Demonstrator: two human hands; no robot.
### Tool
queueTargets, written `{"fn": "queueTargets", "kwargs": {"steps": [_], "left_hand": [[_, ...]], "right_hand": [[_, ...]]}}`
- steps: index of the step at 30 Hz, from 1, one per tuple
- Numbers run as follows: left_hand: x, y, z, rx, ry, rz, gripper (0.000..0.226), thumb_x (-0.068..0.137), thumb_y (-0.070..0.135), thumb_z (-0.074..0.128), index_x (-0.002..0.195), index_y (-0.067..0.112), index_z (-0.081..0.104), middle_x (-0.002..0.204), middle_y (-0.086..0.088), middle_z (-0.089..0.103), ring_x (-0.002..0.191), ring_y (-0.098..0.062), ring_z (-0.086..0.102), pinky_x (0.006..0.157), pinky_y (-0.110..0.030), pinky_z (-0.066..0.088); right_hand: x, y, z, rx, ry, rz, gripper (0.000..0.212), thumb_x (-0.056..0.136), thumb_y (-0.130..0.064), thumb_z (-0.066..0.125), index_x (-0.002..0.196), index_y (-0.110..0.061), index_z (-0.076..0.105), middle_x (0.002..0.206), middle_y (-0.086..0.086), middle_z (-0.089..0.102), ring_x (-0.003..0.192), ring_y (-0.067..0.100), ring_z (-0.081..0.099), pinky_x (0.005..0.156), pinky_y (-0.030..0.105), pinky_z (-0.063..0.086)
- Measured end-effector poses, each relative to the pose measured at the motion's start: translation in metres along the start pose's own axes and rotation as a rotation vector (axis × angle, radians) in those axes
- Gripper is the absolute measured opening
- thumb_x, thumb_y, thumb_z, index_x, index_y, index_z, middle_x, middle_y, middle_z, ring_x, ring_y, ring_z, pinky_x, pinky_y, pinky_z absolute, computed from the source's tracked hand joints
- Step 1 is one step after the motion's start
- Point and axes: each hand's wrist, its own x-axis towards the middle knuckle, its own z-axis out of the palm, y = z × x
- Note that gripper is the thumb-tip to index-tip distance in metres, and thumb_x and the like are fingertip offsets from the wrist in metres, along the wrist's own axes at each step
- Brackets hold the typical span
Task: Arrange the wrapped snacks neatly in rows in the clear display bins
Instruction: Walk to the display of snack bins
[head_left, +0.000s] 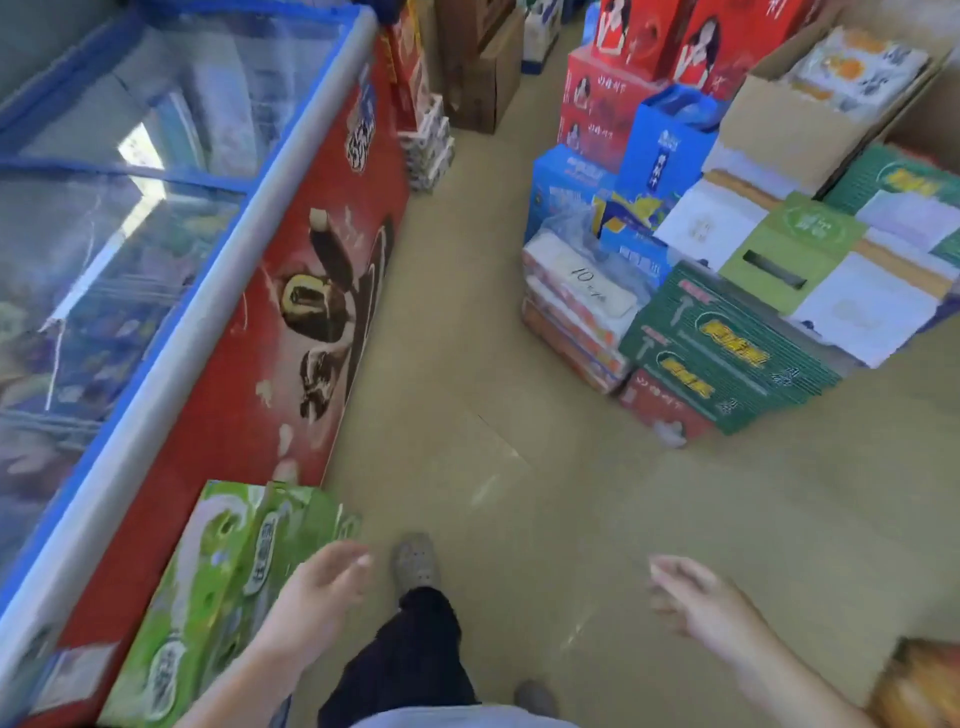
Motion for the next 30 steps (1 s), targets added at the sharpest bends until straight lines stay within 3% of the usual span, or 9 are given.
{"fn": "queueTargets", "kwargs": {"steps": [3,10,15,19,23,26,30], "left_hand": [[0.059,0.042,-0.019,-0.045,-0.005,0.065,0.011,0.100,0.031,0.061,0.108,0.031,0.069,0.096,0.005,0.075,0.086,-0.009,0.071,0.085,-0.037,0.056],[0.215,0.158,-0.087,-0.049,-0.063,0.168,0.012,0.100,0.039,0.058,0.108,0.040,0.066,0.096,0.015,0.074,0.087,-0.003,0.070,0.085,-0.037,0.055],[0.321,0.256,-0.135,-0.002,-0.100,0.160,0.013,0.099,0.043,0.059,0.108,0.038,0.066,0.097,0.014,0.074,0.083,0.001,0.068,0.086,-0.038,0.054],[0.416,0.329,-0.147,-0.039,-0.098,0.130,0.009,0.097,0.041,0.063,0.096,0.037,0.071,0.091,0.003,0.075,0.084,-0.014,0.070,0.083,-0.044,0.053],[0.522,0.409,-0.143,-0.009,-0.106,0.139,0.015,0.083,0.053,0.064,0.092,0.043,0.071,0.094,0.006,0.076,0.081,-0.010,0.071,0.079,-0.037,0.049],[0.603,0.473,-0.136,0.029,-0.083,0.129,0.004,0.095,0.039,0.068,0.094,0.040,0.071,0.094,0.010,0.076,0.086,-0.012,0.072,0.079,-0.036,0.052],[0.690,0.580,-0.137,0.039,-0.078,0.146,0.012,0.097,0.038,0.064,0.093,0.048,0.069,0.094,0.016,0.075,0.084,-0.006,0.071,0.077,-0.034,0.051]], "right_hand": [[0.032,-0.084,0.033,-0.064,-0.062,-0.103,0.013,0.100,-0.024,0.058,0.104,-0.022,0.071,0.096,-0.002,0.075,0.088,0.020,0.071,0.082,0.038,0.054],[0.121,-0.262,0.099,-0.188,-0.060,-0.229,0.013,0.098,-0.026,0.062,0.106,-0.031,0.070,0.101,-0.008,0.074,0.092,0.012,0.070,0.088,0.037,0.056],[0.183,-0.389,0.134,-0.206,-0.053,-0.242,0.011,0.095,-0.033,0.065,0.103,-0.039,0.070,0.098,-0.016,0.073,0.088,0.001,0.069,0.083,0.029,0.054],[0.261,-0.467,0.150,-0.217,-0.045,-0.218,0.010,0.093,-0.036,0.067,0.102,-0.037,0.070,0.098,-0.013,0.071,0.094,0.002,0.067,0.083,0.025,0.047],[0.367,-0.545,0.150,-0.211,-0.066,-0.191,0.010,0.091,-0.042,0.068,0.100,-0.038,0.070,0.096,-0.016,0.072,0.096,0.003,0.066,0.087,0.028,0.047],[0.451,-0.623,0.141,-0.191,-0.087,-0.208,0.011,0.091,-0.040,0.069,0.101,-0.035,0.071,0.095,-0.015,0.073,0.095,0.005,0.067,0.091,0.029,0.049],[0.533,-0.743,0.127,-0.210,-0.134,-0.246,0.007,0.092,-0.037,0.068,0.098,-0.033,0.070,0.093,-0.012,0.071,0.081,0.001,0.065,0.078,0.023,0.047]]}}
